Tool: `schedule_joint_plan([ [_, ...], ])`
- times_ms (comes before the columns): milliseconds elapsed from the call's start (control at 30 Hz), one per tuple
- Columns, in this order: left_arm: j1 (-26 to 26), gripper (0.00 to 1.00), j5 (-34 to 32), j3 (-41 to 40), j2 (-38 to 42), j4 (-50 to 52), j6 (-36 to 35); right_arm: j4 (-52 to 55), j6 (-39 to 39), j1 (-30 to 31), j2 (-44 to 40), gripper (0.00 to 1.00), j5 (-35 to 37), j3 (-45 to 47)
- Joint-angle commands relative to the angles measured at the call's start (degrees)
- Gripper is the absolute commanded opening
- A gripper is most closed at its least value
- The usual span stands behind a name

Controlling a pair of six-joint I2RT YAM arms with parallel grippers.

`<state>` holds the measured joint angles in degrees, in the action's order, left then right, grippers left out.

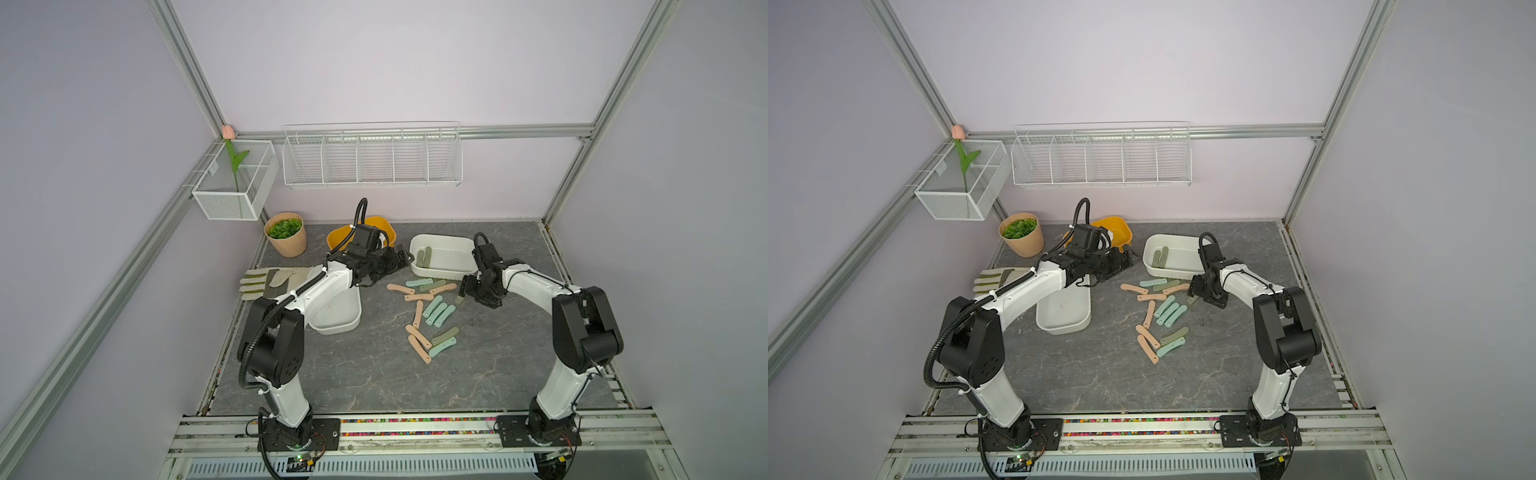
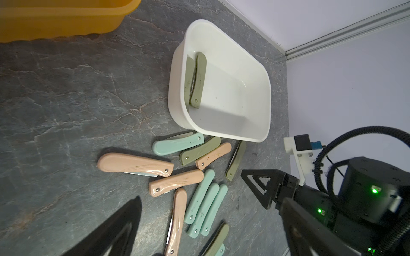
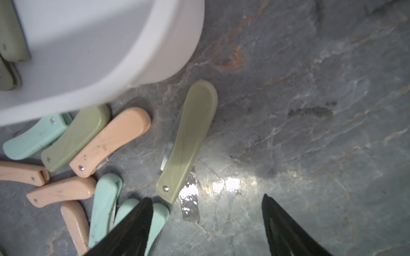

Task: Place the fruit knives into the storage box by color
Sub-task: Pick up the fruit knife from the center of the board.

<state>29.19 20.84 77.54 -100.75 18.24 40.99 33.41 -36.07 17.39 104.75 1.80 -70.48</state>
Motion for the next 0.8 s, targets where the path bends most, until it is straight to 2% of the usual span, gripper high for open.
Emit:
schedule_joint_plan([
  [0, -0.18, 0.99, 0.55, -0.87, 1.7, -1.6, 0.49, 1.68, -0.6, 0.62, 2.87, 0.82, 1.97, -3.38],
  [267, -0.22, 0.99, 0.83, -1.14, 1.51, -1.97, 0.14, 7.25, 0.39, 3.38, 7.52, 0.82, 9.13, -8.25],
  [500, -0.21, 0.99, 1.38, -1.16, 1.25, -2.34, 0.23, 8.43, 0.7, 5.17, 9.8, 0.81, 11.62, -9.03],
  [633, -0.27, 0.99, 1.35, -1.31, 1.39, -2.56, 0.22, 9.18, 0.92, 5.21, 10.3, 0.77, 12.28, -8.64],
  [767, -0.27, 0.99, 1.64, -1.64, 1.54, -2.82, 0.49, 9.02, 0.85, 4.8, 8.59, 0.7, 12.66, -6.6],
])
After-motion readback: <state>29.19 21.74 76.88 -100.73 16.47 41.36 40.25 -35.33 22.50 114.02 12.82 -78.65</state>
